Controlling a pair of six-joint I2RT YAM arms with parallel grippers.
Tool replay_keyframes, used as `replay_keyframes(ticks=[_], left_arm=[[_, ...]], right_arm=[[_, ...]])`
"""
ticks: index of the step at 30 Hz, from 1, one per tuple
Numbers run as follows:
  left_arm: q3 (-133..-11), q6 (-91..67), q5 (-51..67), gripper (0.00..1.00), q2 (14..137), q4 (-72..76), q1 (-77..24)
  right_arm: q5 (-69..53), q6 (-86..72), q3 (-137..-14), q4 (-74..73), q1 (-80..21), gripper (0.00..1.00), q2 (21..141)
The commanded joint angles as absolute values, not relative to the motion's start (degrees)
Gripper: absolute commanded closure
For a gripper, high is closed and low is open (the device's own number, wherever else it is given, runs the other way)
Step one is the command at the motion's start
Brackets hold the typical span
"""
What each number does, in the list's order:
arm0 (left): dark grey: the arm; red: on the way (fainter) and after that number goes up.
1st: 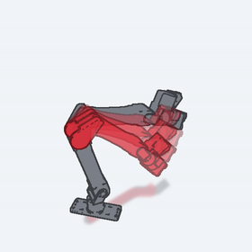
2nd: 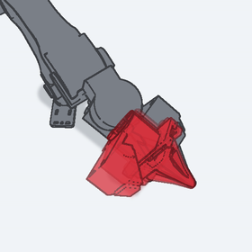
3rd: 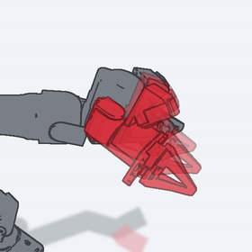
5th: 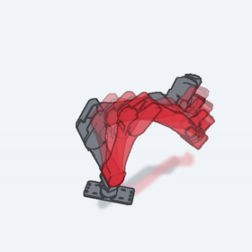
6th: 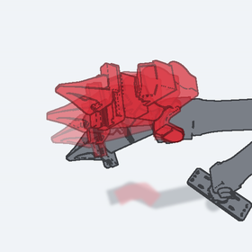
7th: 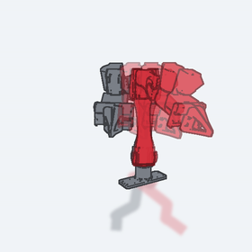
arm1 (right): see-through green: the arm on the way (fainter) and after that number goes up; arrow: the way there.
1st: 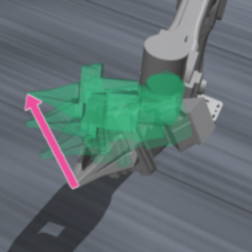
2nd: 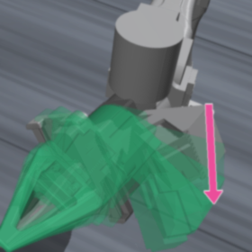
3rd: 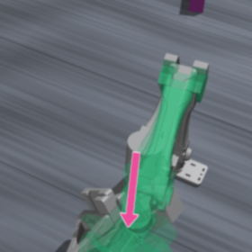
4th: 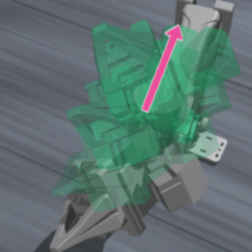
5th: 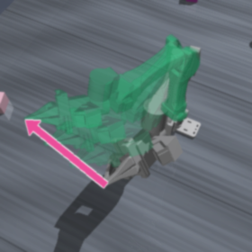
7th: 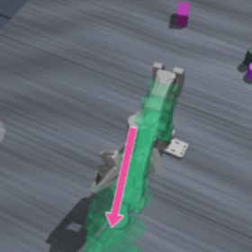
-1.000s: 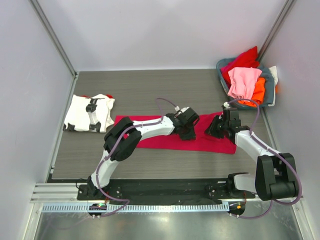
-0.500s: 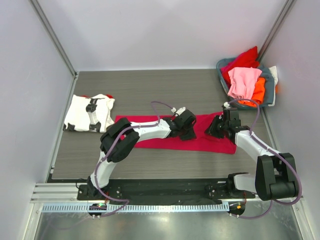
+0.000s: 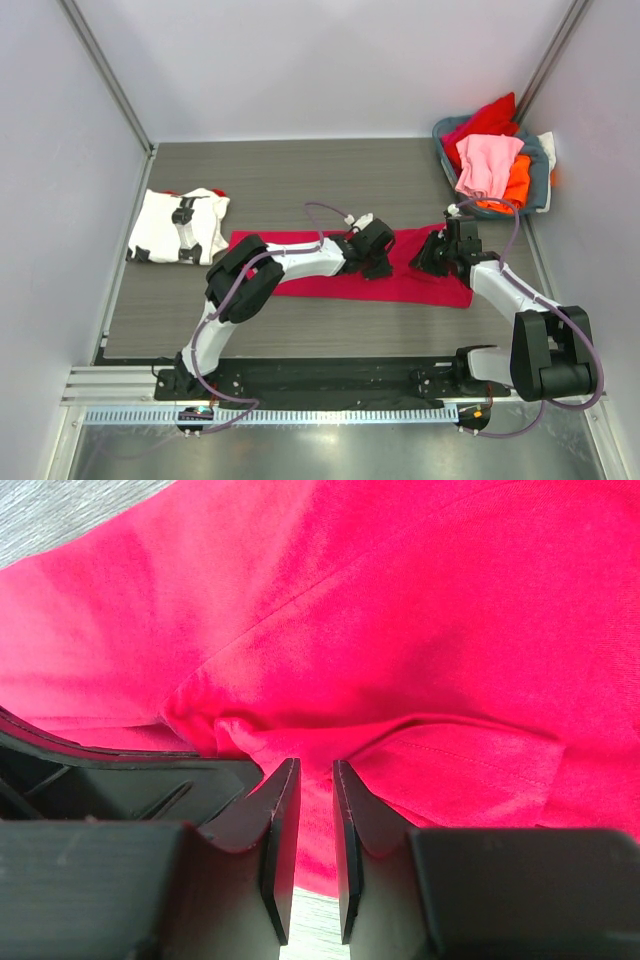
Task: Fold and stack the t-shirts
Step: Fold the tshirt
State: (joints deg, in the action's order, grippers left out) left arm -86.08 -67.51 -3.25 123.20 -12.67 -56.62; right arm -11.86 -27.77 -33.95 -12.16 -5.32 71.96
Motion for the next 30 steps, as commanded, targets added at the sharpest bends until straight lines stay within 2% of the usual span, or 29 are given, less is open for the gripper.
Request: replay_keyframes(ticks=[1,5,11,14,21,30], left_arm=[[-88.4,-67.5,-4.1,0.98,123.1,-10.8,-57.0],[-87.2,-67.1,-1.6,1.00,120.5,-10.8,-56.9],[-85.5,-66.6,4.7,1.00,118.9,-11.7,-55.4],[-84.4,-65.9,6.8,1.00,118.4,-11.8,-54.3],[-84.1,-62.9,13.9,1.00,117.2,-14.7,-50.0],[-88.1,-57.5,21.4,1.00,120.3,-20.1,-46.8]], right_arm=[[-10.8,-27.9,-34.4,-11.5,-5.1,0.75,69.8],[-9.6,-27.6,-34.4,-12.3,-4.7,0.74,68.8],[-7.7,-27.3,-34.8,-12.5,-4.0,0.60,68.6],[-7.3,-27.0,-35.9,-12.8,-3.7,0.58,68.9],[-6.7,-26.4,-41.2,-14.4,-3.4,0.57,73.6],[-4.7,-27.9,-40.9,-15.3,-3.3,0.57,75.2]])
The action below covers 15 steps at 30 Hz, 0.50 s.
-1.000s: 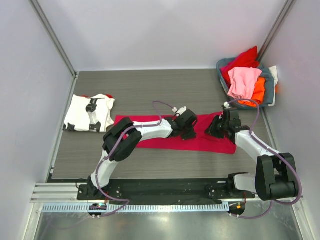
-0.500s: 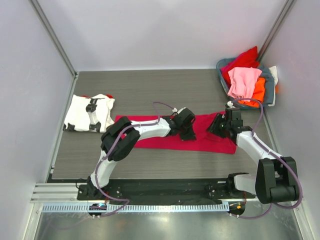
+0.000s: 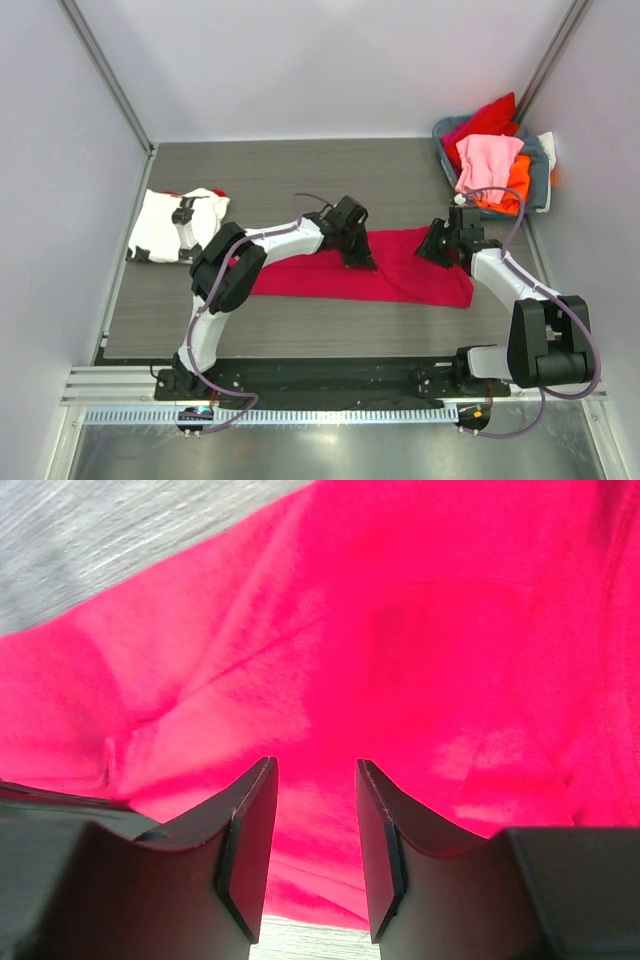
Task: Fold and stack the t-shirts
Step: Fold the tshirt
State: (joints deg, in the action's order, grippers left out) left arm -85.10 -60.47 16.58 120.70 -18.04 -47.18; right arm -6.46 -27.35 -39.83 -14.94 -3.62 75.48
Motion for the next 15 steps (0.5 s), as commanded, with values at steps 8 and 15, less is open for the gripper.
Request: replay_keyframes(ticks=[8,15], left_arm=[[-88.7,-56.4,25.3,0.98,120.8,-21.5,-46.8],[-86.6,-56.7,25.0,0.97,120.5,-20.4,-47.5]], right_arm=[[-4.5,-28.8,-36.9,-16.1,-3.3,0.57,71.0],[3.0,-33.5,-33.7,-22.1,-3.4,0.55,65.1]])
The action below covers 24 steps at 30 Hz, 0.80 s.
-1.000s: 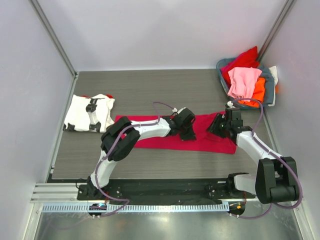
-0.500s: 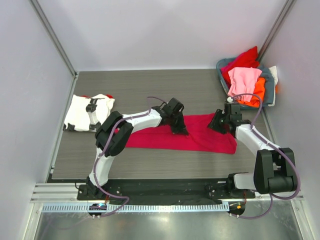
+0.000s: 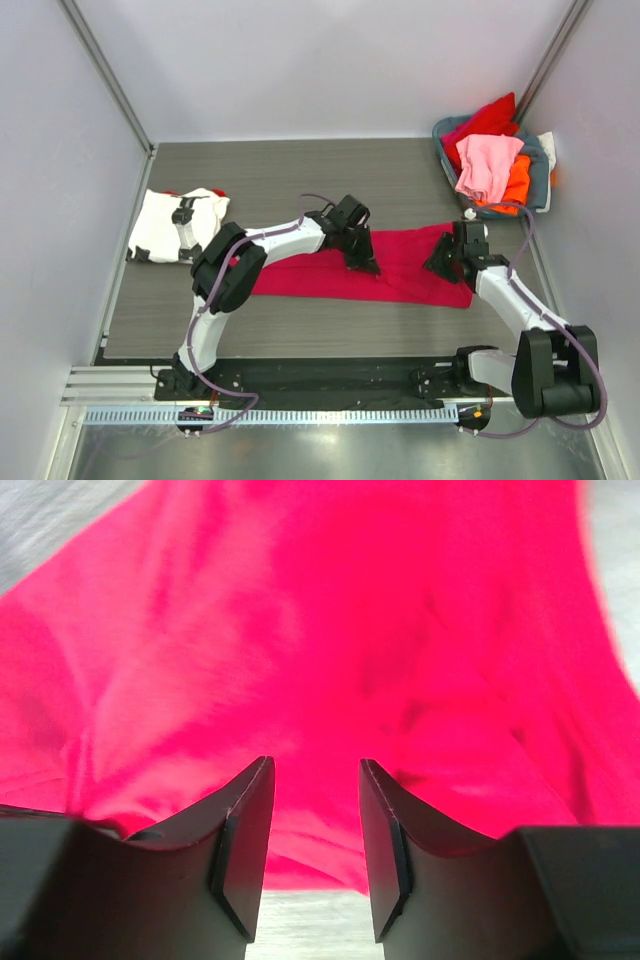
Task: Fold and stack the t-shirts
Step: Fold the tshirt
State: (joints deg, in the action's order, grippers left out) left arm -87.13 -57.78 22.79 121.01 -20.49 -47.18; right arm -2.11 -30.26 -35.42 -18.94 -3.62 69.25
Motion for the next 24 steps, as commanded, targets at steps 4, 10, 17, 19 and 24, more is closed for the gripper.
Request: replay_keyframes(ticks=[4,10,17,19,24], left_arm=[[-87.1,-56.7,25.1,0.97,121.6,-20.2,-47.5],[-88.9,-55.5,24.2,0.97,122.6,-21.4,-47.5],[-89.5,-55.0,23.7,0.97,123.0,-22.1,-47.5],[-89.7,-54.8,23.6,0.97,123.1,-22.3,-47.5],[-90.0,-54.5,24.0,0.97,123.7,-22.6,-47.5]], right_arm=[[4.5,-37.3,-31.4,-26.0,-3.4,0.55,59.7],[0.8,-39.9,-28.2,-28.2,-3.7,0.55,56.7],[-2.5,-40.3,-26.7,-26.7,-4.0,0.56,57.3],[-3.7,-40.3,-26.6,-25.7,-4.0,0.59,58.4],[-5.2,-41.8,-25.8,-24.1,-4.1,0.66,59.9]])
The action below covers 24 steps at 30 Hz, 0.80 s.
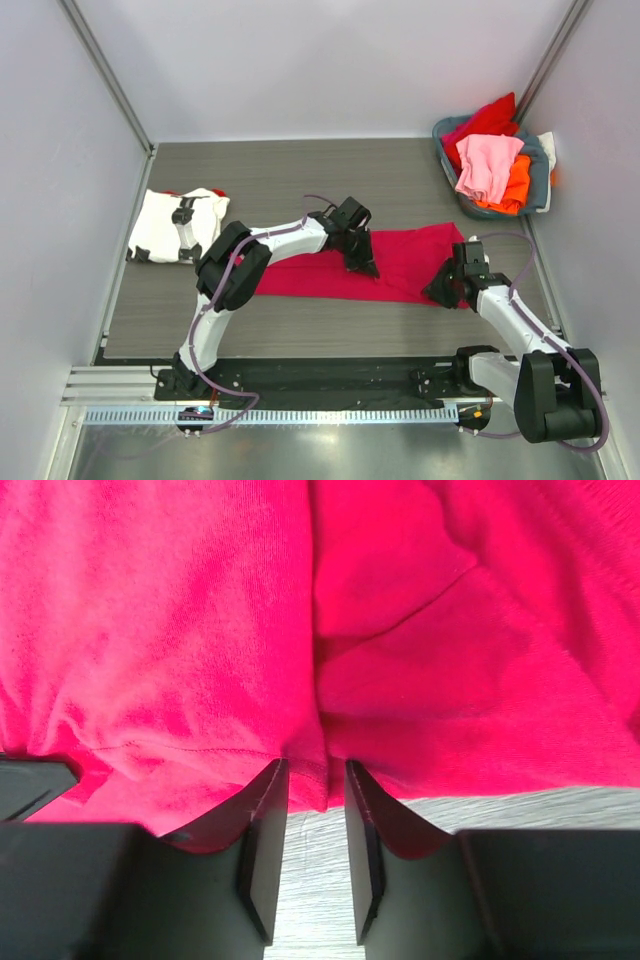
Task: Fold and stack the t-shirts
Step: Fold the tshirt
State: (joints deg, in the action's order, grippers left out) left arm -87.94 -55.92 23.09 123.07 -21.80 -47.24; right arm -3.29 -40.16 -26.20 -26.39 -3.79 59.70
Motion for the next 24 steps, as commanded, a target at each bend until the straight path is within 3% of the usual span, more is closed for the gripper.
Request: replay_keyframes(ticks=[1,4,5,6,24], left_arm=[[-90.0,-54.5,24.1,0.98,123.7,-22.6,-47.5],[-90.1,-54.2,24.1,0.98,123.7,-22.6,-47.5],[-90.2,-54.1,24.2,0.97,123.7,-22.7,-47.5],[-90.2,-54.1,24.1,0.97,123.7,-22.7,-47.4],[-92.3,-51.9,23.6,0.97,125.0,-26.0,-47.3]], right_arm=[[-5.4,-42.0,-25.6,-23.8,-4.1,0.67,59.9],[-5.3,-42.5,-25.4,-23.6,-4.2,0.75,59.8],[-5.5,-42.5,-25.3,-23.7,-4.3,0.82,59.9],[-5.5,-43.0,-25.3,-24.0,-4.2,0.97,59.9],[-0.3,-45.2,-30.7,-39.5,-4.2,0.99,54.5]])
